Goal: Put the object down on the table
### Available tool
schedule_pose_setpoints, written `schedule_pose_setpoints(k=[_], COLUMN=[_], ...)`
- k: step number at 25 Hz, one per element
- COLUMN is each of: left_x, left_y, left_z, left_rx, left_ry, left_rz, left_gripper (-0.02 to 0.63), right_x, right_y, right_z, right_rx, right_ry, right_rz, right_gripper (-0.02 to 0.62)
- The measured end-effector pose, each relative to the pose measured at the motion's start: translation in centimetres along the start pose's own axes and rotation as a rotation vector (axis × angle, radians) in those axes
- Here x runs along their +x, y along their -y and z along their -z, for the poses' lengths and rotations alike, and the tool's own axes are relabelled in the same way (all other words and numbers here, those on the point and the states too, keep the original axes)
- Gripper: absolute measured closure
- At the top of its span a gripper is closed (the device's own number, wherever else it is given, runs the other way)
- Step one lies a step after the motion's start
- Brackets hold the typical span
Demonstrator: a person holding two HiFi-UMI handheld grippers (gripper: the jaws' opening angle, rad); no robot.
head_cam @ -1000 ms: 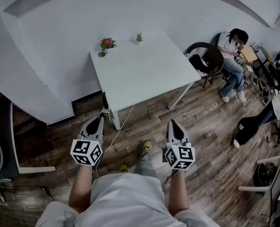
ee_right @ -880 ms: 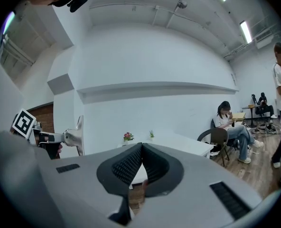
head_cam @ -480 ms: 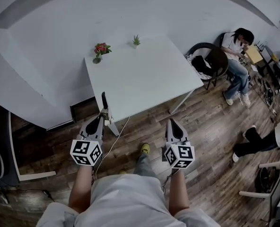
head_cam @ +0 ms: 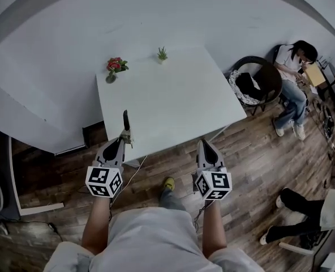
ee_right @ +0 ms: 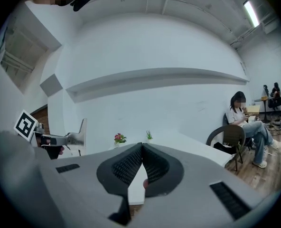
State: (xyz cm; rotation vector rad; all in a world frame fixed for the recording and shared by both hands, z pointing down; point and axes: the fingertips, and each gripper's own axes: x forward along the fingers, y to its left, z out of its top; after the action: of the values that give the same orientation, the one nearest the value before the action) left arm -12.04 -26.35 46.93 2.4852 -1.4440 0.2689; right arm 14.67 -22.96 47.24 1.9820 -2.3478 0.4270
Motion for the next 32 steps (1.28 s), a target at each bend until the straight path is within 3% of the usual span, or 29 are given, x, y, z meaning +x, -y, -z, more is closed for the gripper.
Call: schedule_pose_setpoints(k=[5,17,27,32], left_x=[4.2,10.1,13.7,16.1], left_y=[0.9,2.3,0.9,0.0], left_z=[-0.6,-0.7,0.5,2.0], left_rx=[0.021,0.212,0.408,0.565], left_ry=[-0.018,-0.093,-0.177,-0.249], left_rz=[-0.044,-0.145,-0.136,-0.117], left_gripper=[0.586,0.586,0.586,0.586], right_x=[3.8,9.1,11.4,12.5], right_y=[2.7,6.1,6.0,6.0], right_z=[-1.1,-2.5,-2.4,-2.2], right_rx=[-0.012,-0.029,-0.032,-0.034], right_ry=[-0.010,-0.025,-0.033,-0.045], right_rz=[-0.058,-0.166,-0.183,-0.177], right_gripper=[0.587,0.586,0.586,0.586])
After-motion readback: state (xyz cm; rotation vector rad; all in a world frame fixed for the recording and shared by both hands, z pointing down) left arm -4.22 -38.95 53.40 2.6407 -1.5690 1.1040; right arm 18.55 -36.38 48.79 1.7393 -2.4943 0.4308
